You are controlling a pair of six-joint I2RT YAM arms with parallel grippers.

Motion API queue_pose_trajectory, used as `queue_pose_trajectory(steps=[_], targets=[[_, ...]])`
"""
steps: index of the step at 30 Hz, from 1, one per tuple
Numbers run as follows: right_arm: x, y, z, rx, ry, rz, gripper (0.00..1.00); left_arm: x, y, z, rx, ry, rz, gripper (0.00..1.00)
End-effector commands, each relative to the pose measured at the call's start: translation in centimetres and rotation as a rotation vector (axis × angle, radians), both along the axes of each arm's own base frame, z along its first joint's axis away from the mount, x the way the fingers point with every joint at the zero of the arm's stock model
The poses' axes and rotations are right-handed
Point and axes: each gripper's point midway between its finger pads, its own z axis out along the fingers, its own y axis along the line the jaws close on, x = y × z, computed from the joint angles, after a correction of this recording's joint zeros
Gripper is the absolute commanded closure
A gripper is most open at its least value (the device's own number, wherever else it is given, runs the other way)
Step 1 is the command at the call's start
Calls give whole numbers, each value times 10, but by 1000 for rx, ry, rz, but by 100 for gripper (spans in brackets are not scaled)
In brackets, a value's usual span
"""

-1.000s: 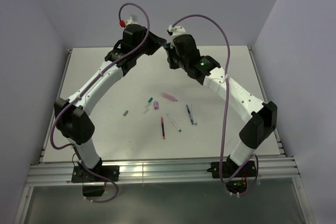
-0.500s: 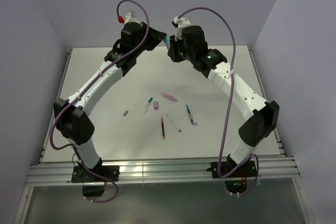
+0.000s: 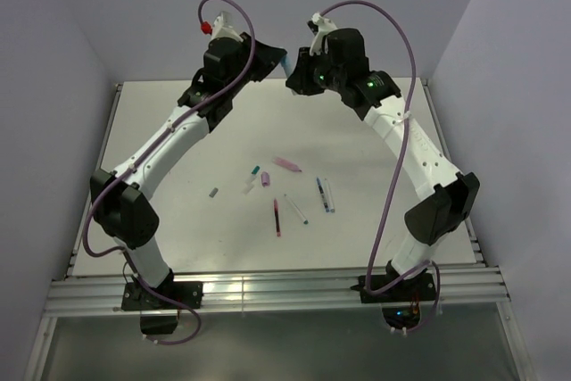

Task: Insert the pens into the pen caps
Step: Press the pen cap onto the pen.

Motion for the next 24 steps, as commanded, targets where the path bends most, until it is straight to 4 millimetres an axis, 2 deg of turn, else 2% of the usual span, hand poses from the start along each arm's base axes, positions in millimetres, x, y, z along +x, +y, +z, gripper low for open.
queue_pose_trajectory(steps=[1,5,8,10,11,12,16,18,20,24], targets=[[33,-22,163,219,-502,-136,100,-90,-63,-56,98,215,-364,100],[40,-30,161,158,-544,-172,100,-95,-69,-49,82,197,-405,100],[38,-31,162,135,-564,-163,100,-95,-68,-42,85,174,-413,99],[35,-30,162,131,-568,-153,100,-96,-68,-37,79,159,-426,88],[34,-30,159,129,-562,-145,100,-96,-67,-34,75,152,-427,75],[33,-28,157,127,-559,-135,100,-93,-64,-33,70,152,-421,71],[26,-26,150,127,-544,-107,100,-83,-51,-24,24,152,-395,57],[22,-25,148,126,-539,-93,100,-73,-38,-23,0,163,-375,51],[18,-22,144,129,-528,-62,100,-67,-29,-13,-22,150,-357,43],[10,-14,135,132,-507,-3,100,-51,-3,6,-47,112,-309,35]])
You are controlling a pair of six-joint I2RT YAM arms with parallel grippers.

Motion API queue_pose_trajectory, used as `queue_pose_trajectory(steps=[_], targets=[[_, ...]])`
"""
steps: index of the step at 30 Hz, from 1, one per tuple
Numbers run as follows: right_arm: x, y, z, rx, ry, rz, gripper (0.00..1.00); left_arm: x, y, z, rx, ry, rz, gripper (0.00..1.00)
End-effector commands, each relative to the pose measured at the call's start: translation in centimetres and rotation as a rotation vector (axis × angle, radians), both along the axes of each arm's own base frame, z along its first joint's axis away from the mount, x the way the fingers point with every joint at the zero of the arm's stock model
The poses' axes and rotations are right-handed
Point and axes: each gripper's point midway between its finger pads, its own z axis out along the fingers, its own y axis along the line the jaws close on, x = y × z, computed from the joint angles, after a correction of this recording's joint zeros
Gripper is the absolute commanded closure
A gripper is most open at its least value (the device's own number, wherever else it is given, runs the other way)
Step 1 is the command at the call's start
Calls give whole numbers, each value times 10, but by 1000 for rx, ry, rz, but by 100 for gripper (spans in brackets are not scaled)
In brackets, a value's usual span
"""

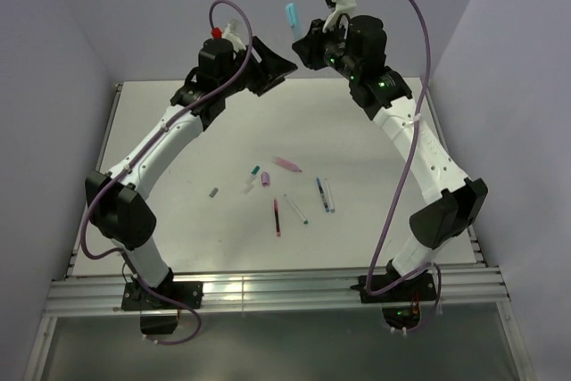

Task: Insert the pens into the pen caps
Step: Press the pen cap onto the pen, then place the pen at the center of the board.

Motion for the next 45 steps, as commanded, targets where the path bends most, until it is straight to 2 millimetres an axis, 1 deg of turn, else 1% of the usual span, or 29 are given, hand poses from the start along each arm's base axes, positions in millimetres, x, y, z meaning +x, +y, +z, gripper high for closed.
queue_pose_trajectory(steps=[1,2,4,6,7,8,10,11,12,13,14,15,16,17,18,19,21,22,23,24,26,27,28,30,32,36,38,41,45], targets=[[-23,3,61,84,-180,67,100,-18,12,20,-29,1,-68,33],[-27,9,53,76,-166,114,100,-13,20,24,-37,-10,-55,31],[-32,10,47,72,-155,162,100,-18,25,37,-74,-41,-97,31],[-40,16,33,71,-126,239,100,-18,40,49,-104,-73,-109,32],[-39,10,31,81,-120,258,100,-26,40,51,-117,-97,-170,32],[-40,8,23,86,-99,282,100,-26,52,53,-115,-120,-174,30],[-54,7,20,97,-95,393,100,-47,59,58,-87,-229,-281,30],[-56,-3,15,92,-88,403,100,-48,71,55,-60,-260,-296,30],[-69,-1,12,89,-83,483,100,-54,79,55,-23,-317,-320,30],[-76,-1,3,89,-65,515,100,-58,84,48,-20,-368,-353,29],[-86,-1,4,92,-64,551,100,-71,95,44,-25,-408,-440,28],[-95,1,2,104,-45,589,100,-80,103,51,-82,-390,-452,27],[-108,3,-4,116,-20,655,100,-86,110,52,-108,-493,-469,27],[-119,4,0,129,-19,686,100,-93,119,56,-135,-525,-485,27],[-127,5,1,157,9,712,100,-101,121,61,-212,-482,-509,28],[-137,7,-2,170,37,756,100,-116,123,70,-213,-627,-537,29],[-147,8,6,214,64,786,100,-121,126,79,-263,-663,-515,30],[-149,8,8,228,51,800,100,-119,127,73,-276,-659,-486,30],[-155,9,11,242,55,826,100,-117,129,75,-287,-681,-450,30],[-161,9,21,276,52,850,100,-120,130,80,-298,-722,-435,31],[-166,10,24,308,72,881,100,-129,124,82,-328,-731,-475,38],[-170,11,28,350,125,890,100,-134,122,85,-356,-740,-491,39],[-172,11,33,360,87,913,100,-138,121,87,-367,-754,-501,39],[-178,12,37,411,146,941,100,-151,114,94,-370,-804,-534,38],[-182,15,37,417,139,963,100,-161,109,101,-372,-831,-564,37],[-193,20,33,415,154,990,100,-157,109,111,-399,-796,-549,39],[-197,21,34,416,149,994,100,-153,108,113,-414,-773,-539,42],[-194,22,35,436,142,966,100,-149,104,112,-438,-729,-535,41],[-187,28,39,467,153,948,100,-157,87,110,-440,-733,-578,43]])
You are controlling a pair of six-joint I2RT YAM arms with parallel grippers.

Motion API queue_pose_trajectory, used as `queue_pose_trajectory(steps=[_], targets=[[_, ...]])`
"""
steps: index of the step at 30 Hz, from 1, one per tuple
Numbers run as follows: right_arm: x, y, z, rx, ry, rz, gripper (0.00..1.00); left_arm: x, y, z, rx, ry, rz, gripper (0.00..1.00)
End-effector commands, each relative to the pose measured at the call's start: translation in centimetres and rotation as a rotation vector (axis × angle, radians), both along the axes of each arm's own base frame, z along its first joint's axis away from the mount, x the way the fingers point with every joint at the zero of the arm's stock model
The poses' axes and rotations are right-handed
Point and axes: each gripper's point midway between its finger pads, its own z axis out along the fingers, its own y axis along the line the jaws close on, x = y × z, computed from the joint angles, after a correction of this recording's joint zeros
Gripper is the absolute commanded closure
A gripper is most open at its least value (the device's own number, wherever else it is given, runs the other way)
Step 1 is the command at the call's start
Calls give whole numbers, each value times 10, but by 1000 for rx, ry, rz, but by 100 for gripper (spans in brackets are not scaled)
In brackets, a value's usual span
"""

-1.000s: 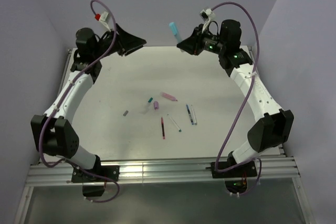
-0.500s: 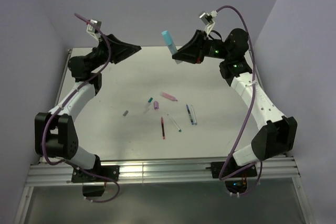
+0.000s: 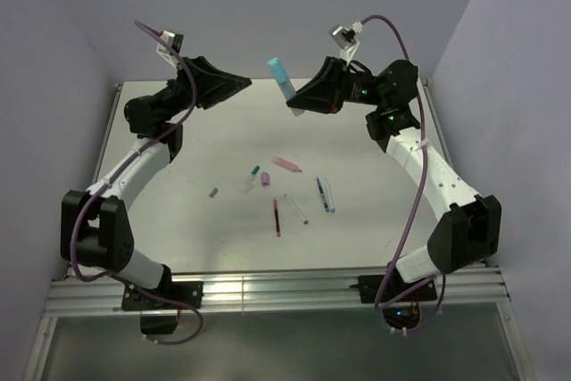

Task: Insert the pens into the pen caps
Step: Place the pen at the center of the board.

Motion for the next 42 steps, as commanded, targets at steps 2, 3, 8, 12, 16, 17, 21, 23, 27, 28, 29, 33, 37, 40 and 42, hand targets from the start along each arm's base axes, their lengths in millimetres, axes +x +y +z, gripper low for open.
queue_pose_trajectory(steps=[2,3,8,12,16,17,21,23,27,28,29,33,37,40,42], targets=[[-8,6,24,53,-50,-2,100,-29,-18,24,-37,-174,-46,44],[-10,11,25,57,-49,8,100,-30,-21,24,-35,-173,-53,44],[-7,20,27,75,-23,2,100,-35,-37,25,-32,-180,-88,47],[-6,24,29,85,-18,0,100,-34,-44,27,-38,-167,-92,53],[-5,28,29,94,-2,-8,100,-30,-47,27,-39,-150,-90,60],[-3,28,28,95,2,-12,100,-27,-48,25,-32,-140,-88,61],[-1,31,25,96,14,-16,100,-29,-53,23,-33,-134,-98,60],[-1,33,22,94,22,-16,100,-29,-54,23,-32,-131,-101,61],[2,33,20,96,29,-28,100,-28,-56,22,-33,-119,-101,67],[2,33,21,98,30,-28,100,-27,-57,21,-32,-116,-103,68],[2,33,20,98,31,-28,100,-27,-57,22,-33,-117,-102,71],[2,34,18,95,37,-29,100,-23,-58,20,-26,-100,-98,100],[0,34,12,82,41,-19,72,-16,-55,18,-15,-91,-79,100],[5,31,0,63,60,-35,36,-4,-47,6,60,-62,-45,100],[10,25,-12,40,92,-54,17,10,-35,-3,116,-46,1,100]])
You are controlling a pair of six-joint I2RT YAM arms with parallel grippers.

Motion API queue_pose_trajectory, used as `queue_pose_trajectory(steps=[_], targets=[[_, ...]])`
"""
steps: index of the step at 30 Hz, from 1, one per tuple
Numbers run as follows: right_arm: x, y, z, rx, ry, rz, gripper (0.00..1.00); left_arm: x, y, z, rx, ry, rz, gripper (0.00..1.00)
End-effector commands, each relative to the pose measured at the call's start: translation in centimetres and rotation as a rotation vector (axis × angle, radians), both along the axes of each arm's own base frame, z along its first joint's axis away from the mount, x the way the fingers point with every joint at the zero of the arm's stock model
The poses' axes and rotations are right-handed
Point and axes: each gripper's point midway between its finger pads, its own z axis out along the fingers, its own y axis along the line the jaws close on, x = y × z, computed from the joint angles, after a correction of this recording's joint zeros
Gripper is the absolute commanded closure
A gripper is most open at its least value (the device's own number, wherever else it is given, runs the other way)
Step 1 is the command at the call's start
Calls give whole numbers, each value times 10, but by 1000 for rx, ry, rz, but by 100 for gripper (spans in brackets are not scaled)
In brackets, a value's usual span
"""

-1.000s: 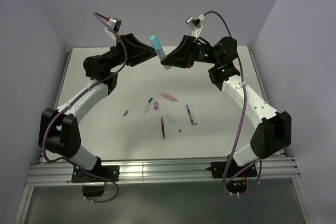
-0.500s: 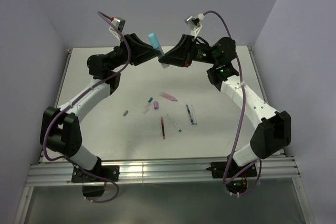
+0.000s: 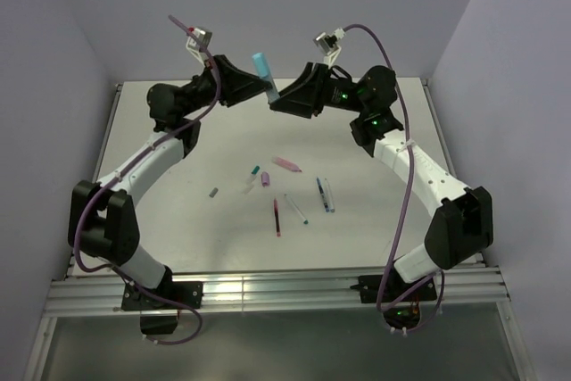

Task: Insert the pens into the pen caps
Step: Place the pen at the center of the board.

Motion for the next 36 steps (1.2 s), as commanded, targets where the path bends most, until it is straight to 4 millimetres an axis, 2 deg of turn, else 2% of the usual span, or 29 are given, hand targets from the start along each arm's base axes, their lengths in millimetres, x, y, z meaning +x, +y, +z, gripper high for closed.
queue_pose_trajectory(steps=[1,2,3,4,5,6,7,8,9,10,11,12,13,15,16,18,19,21,22,24,25,28,34,36], targets=[[3,-10,-12,-28,-25,-24,10,10,23,-2,123,-95,77,100],[8,-18,-17,-39,-20,-53,4,24,27,-18,203,13,96,100],[12,-23,-24,-61,9,-71,0,38,40,-26,262,28,149,100],[18,-27,-30,-78,-9,-100,0,49,50,-63,408,72,207,100],[27,-36,-42,-110,40,-138,0,64,61,-59,472,37,313,100],[29,-42,-45,-129,44,-174,0,76,77,-74,563,46,391,100],[41,-47,-53,-167,1,-243,0,80,89,-116,723,87,406,100],[47,-52,-53,-195,-14,-284,0,95,104,-123,806,102,494,100],[47,-55,-67,-253,34,-301,0,102,119,-141,874,148,514,100],[49,-57,-69,-278,2,-317,0,105,134,-184,984,265,475,100],[49,-58,-71,-285,5,-322,0,112,146,-197,1022,309,486,100],[48,-59,-72,-290,10,-322,0,120,173,-215,1063,382,521,100],[48,-59,-72,-294,7,-322,0,121,184,-249,1109,468,468,100],[46,-59,-73,-295,7,-315,0,129,227,-277,1125,587,484,100],[47,-59,-73,-295,7,-315,0,130,238,-304,1144,651,446,100],[46,-58,-73,-297,8,-308,0,136,265,-321,1161,714,468,100],[46,-58,-73,-299,6,-308,0,134,273,-344,1191,734,431,100],[46,-59,-76,-302,8,-311,0,141,293,-354,1214,756,462,99],[46,-59,-76,-302,9,-309,0,141,304,-368,1257,775,468,99],[46,-58,-79,-306,14,-305,0,144,316,-375,1281,781,486,99],[45,-59,-80,-306,14,-302,0,143,321,-385,1312,797,477,99],[45,-57,-83,-309,22,-290,0,145,330,-394,1340,788,481,98],[48,-55,-84,-308,37,-280,0,156,332,-408,1337,786,478,93],[48,-55,-83,-307,36,-279,0,164,331,-406,1316,778,486,91]])
